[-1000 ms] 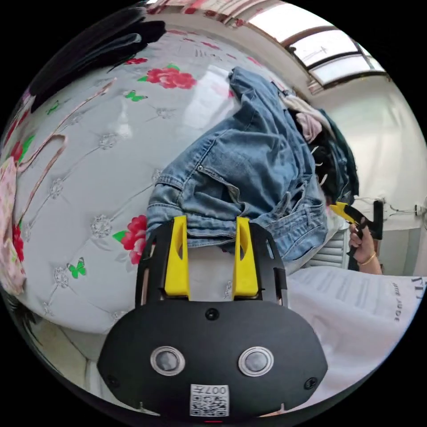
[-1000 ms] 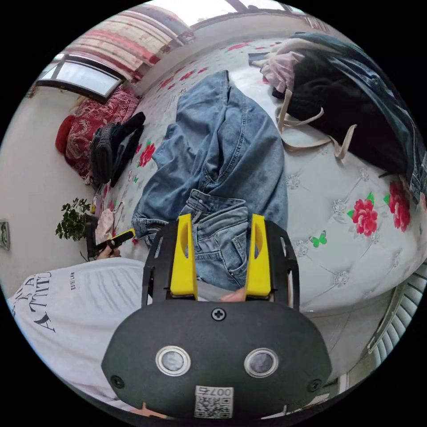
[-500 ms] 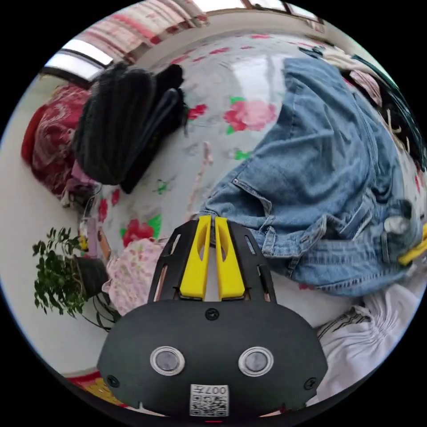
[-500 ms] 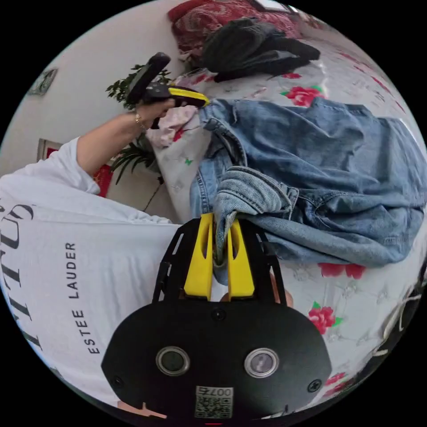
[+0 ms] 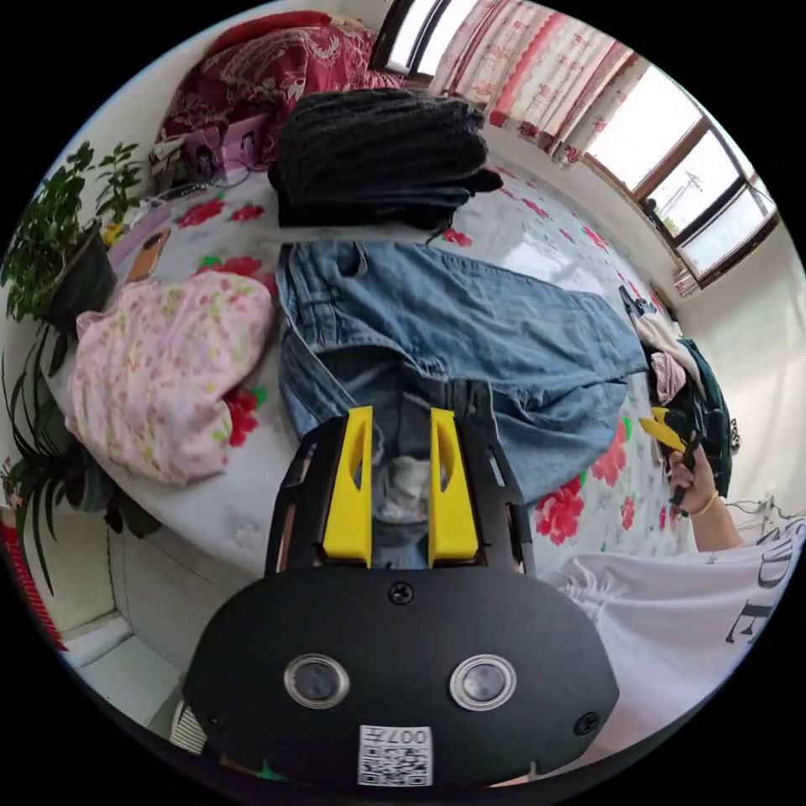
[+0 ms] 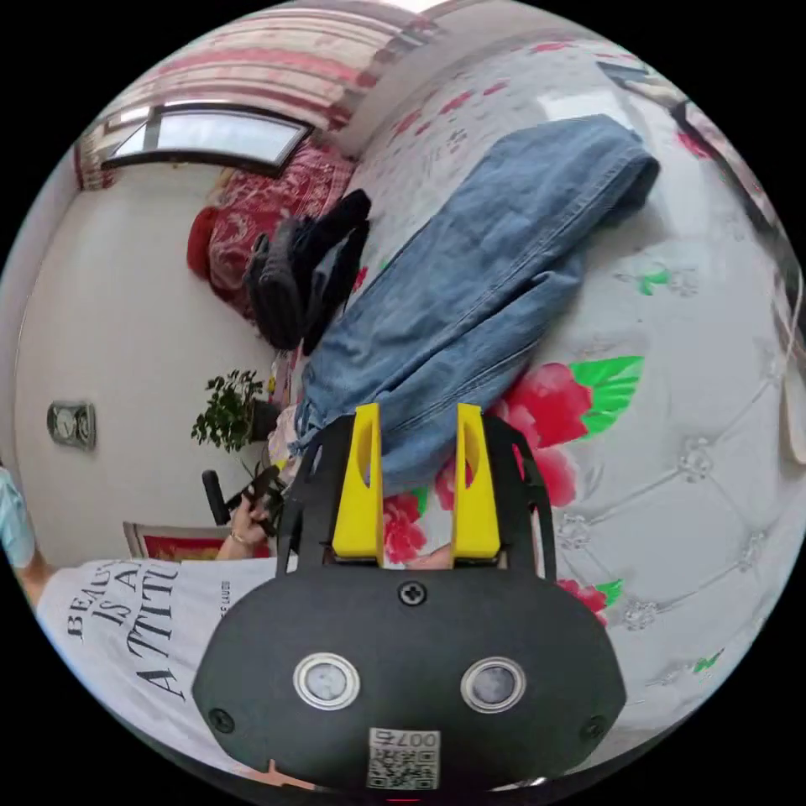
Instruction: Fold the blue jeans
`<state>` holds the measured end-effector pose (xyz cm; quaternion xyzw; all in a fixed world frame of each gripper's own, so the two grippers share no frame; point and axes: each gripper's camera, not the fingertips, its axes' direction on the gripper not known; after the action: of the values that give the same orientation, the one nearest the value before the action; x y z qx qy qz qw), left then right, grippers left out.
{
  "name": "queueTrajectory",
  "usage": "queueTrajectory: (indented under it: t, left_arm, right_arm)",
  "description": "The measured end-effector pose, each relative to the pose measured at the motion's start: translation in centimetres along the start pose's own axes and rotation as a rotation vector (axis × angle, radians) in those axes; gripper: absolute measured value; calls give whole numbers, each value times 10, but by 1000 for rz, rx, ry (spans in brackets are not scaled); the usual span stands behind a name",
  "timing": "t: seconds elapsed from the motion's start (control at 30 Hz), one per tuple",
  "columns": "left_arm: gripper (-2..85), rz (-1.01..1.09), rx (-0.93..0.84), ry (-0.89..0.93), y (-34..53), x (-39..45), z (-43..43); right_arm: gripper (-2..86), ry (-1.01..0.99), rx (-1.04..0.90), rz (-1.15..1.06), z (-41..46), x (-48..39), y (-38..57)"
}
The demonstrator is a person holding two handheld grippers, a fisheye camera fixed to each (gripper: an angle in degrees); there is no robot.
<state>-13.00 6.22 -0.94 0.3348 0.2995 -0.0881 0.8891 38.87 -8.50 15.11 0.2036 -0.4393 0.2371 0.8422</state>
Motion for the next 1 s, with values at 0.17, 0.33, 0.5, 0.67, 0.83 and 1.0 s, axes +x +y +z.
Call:
queueTrajectory:
  t: [0.17,0.33,0.5,0.67,0.83,1.0]
  left_arm:
    - [119,9,26,-16,31,18,-19]
    - [147,106,-83,-65,30,37,-2]
    - [127,308,-244,-315,41,46,50]
    - [46,189,-218,-142,29,3,16]
    - [29,146,-50,109,26,-42,-48]
    - [26,152,106,280,11,-61,-99]
  right_arm:
    - [97,71,52,87,-17,39,-52]
    - [76,86,10,170,8,55,-80]
    - [12,-116,79,175,-29,52,-56]
    - [0,-213,294,49,-131,-14,28]
    - [-1,-92,466,-256,-231,-125,99]
    - [8,44,679,-653,-295,-244,133]
